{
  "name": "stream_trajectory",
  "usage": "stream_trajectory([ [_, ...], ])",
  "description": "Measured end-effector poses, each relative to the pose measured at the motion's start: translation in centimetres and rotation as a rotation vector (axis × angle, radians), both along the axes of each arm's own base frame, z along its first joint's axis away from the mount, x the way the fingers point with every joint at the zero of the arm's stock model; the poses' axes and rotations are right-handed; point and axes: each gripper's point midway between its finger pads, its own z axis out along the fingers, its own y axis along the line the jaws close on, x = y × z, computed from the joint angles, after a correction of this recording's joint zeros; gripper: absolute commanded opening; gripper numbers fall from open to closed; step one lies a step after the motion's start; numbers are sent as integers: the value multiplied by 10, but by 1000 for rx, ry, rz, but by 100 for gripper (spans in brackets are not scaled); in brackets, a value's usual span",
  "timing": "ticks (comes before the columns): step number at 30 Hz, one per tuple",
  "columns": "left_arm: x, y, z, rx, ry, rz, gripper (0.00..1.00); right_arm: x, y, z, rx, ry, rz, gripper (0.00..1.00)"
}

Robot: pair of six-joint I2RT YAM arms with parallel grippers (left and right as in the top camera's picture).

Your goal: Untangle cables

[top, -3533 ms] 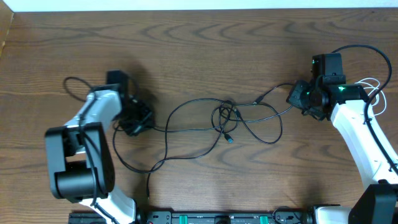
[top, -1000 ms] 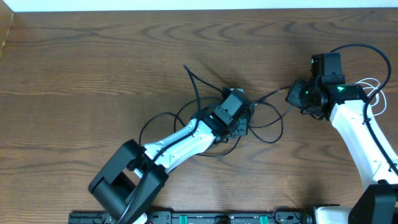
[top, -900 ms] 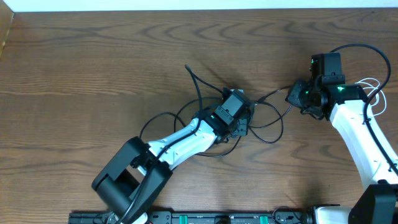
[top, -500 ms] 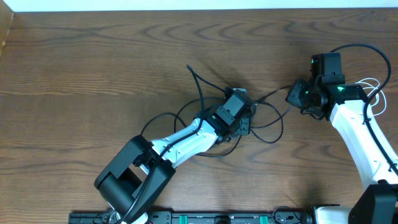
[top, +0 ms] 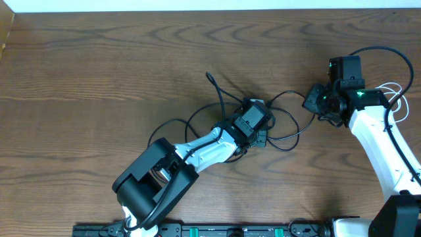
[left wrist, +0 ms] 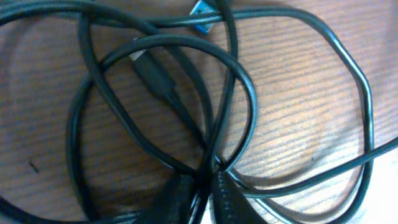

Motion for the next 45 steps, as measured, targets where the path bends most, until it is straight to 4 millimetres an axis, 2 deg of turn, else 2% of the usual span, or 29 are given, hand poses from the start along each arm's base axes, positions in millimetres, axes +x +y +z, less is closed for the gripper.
stream_trajectory([
  [5,0,2,15,-6,-16,2,7,0,0,0,0,-1,0,6],
  [8,-1,7,44,-22,-50,12,8,0,0,0,0,-1,0,11],
  [10,-3,14,61,-21,-67,21,7,0,0,0,2,-1,-3,24],
  [11,-3,17,72,-27,-80,27,7,0,0,0,3,-1,-2,35],
  [13,-5,22,85,-34,-92,33,8,0,2,0,10,-2,4,47],
  [16,-10,35,95,-17,-82,44,7,4,12,3,41,-24,60,60],
  [20,-16,55,97,26,-48,64,7,9,46,17,158,-99,256,69],
  [22,-19,64,94,50,-23,74,7,7,64,24,233,-129,364,71],
  [25,-25,77,89,69,36,73,7,1,80,32,302,-154,456,70],
  [32,-43,81,86,-5,180,-44,7,-8,95,40,417,-133,480,65],
  [36,-48,86,88,-68,259,-67,7,-26,103,33,451,-43,468,64],
  [40,-50,105,85,-73,333,-22,7,-49,117,24,448,54,490,66],
  [45,-53,124,82,-60,397,29,7,-70,131,-3,369,106,539,66],
])
